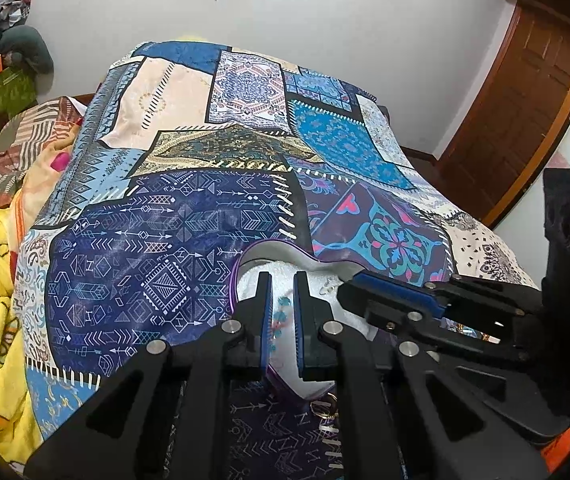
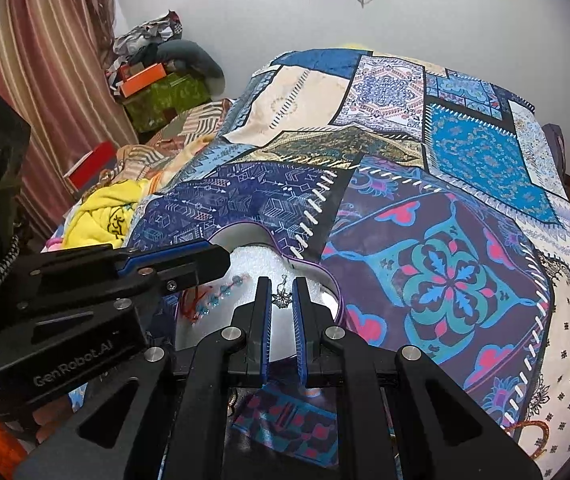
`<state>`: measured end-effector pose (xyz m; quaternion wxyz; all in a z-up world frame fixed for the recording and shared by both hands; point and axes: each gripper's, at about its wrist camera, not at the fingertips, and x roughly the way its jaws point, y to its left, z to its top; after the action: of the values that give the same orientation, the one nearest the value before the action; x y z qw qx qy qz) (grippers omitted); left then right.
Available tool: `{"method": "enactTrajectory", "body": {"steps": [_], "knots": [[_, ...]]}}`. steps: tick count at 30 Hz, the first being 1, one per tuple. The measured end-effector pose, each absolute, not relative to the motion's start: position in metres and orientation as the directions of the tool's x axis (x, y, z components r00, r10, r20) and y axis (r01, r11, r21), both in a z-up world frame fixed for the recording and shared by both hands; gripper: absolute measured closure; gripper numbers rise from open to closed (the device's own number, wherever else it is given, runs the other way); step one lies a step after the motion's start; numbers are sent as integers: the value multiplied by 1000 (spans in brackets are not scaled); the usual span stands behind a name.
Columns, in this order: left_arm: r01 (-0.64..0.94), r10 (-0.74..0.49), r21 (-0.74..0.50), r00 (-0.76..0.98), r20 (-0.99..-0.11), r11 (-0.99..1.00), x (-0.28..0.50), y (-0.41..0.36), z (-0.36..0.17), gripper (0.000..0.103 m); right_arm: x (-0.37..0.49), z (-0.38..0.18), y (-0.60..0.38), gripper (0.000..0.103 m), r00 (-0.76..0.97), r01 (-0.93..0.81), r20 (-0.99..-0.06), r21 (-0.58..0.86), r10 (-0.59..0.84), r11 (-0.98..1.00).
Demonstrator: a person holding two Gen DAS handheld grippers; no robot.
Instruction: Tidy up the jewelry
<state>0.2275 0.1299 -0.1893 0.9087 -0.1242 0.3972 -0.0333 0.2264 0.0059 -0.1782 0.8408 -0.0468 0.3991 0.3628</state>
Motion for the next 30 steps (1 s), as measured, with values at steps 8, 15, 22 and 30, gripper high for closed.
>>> {"method": "enactTrajectory", "body": {"steps": [8, 15, 22, 30], "knots": [[-71, -113, -224, 695, -710, 972, 220, 136, -183, 81, 222, -181, 11, 94, 413, -658, -719, 189, 559, 729], [-99, -82, -211, 703, -706, 973, 211, 144, -178, 74, 218, -178, 12, 79, 422, -656, -733, 160, 534, 738], [-107, -62, -195, 713, -698, 975, 201, 145, -166, 74, 211, -166, 5, 75, 456, -648, -718, 139, 527, 749], [-92, -51, -169, 725, -687, 981, 185, 132, -149, 68, 199, -143, -17, 75, 506, -626, -690, 118, 517, 771]]}}
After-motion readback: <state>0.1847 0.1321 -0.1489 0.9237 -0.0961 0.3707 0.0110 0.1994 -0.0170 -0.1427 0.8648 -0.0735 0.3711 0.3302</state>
